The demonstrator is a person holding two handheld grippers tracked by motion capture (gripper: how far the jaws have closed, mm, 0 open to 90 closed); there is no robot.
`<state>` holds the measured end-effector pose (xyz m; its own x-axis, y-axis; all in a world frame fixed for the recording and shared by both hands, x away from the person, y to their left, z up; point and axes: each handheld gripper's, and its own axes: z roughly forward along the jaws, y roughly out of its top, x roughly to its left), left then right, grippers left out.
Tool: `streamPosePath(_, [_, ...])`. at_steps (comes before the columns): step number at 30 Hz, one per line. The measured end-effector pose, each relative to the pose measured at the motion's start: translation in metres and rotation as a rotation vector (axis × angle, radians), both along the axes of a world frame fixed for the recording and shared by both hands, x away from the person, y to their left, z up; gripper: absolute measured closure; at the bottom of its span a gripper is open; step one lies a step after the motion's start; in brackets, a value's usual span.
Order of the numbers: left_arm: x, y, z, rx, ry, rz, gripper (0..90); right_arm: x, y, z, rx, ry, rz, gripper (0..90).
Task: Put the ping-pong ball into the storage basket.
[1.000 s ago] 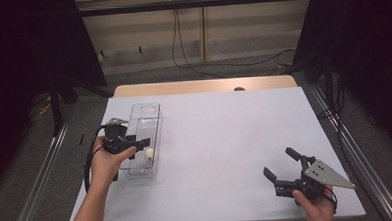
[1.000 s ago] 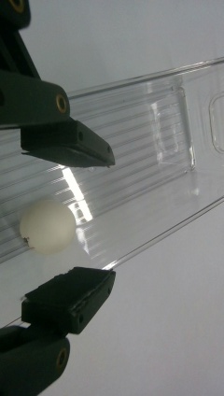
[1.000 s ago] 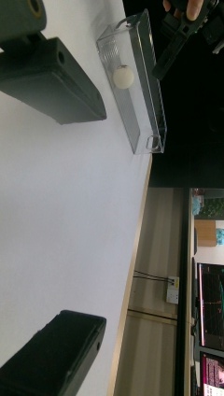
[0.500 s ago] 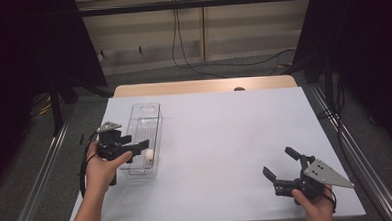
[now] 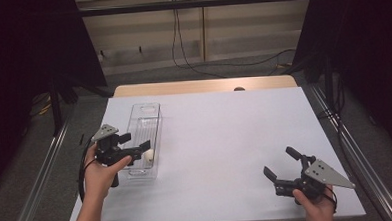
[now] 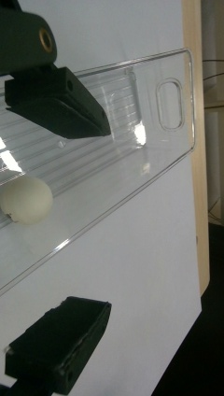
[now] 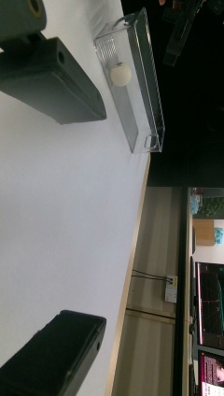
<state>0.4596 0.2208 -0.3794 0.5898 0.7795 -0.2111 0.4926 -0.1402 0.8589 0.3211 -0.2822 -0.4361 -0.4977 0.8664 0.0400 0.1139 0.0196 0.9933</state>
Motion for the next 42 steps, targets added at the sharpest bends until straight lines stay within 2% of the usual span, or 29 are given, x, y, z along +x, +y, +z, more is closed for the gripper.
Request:
streamPosePath(6, [-0.006,0.003,0.002,-0.042,-0.034,0.0,11.4,0.0,0.0,0.0,0.003,-0.003,-0.002,2.4])
streamPosePath(7, [-0.007,0.004,0.001,-0.031,-0.038,0.004,11.1,0.0,0.0,0.0,0.005,-0.002,-0.003,2.3])
streamPosePath(11, [-0.011,0.006,-0.001,-0.048,-0.046,-0.002,10.1,0.0,0.0,0.0,0.003,-0.002,-0.002,2.4])
streamPosePath(16, [-0.016,0.009,-0.003,-0.04,-0.062,-0.004,9.0,0.0,0.0,0.0,0.005,0.0,-0.006,2.3])
streamPosePath(23, [-0.021,0.012,-0.004,-0.06,-0.086,-0.02,7.3,0.0,0.0,0.0,0.002,-0.001,-0.005,2.3])
streamPosePath(32, [-0.027,0.016,-0.01,-0.057,-0.095,-0.015,6.5,0.0,0.0,0.0,-0.002,-0.002,0.002,2.3])
streamPosePath(36, [-0.03,0.017,-0.012,-0.057,-0.101,-0.028,6.2,0.0,0.0,0.0,0.001,-0.003,-0.001,2.3])
streamPosePath(42, [-0.036,0.02,-0.015,-0.059,-0.133,-0.025,5.9,0.0,0.0,0.0,0.002,-0.001,0.0,2.2])
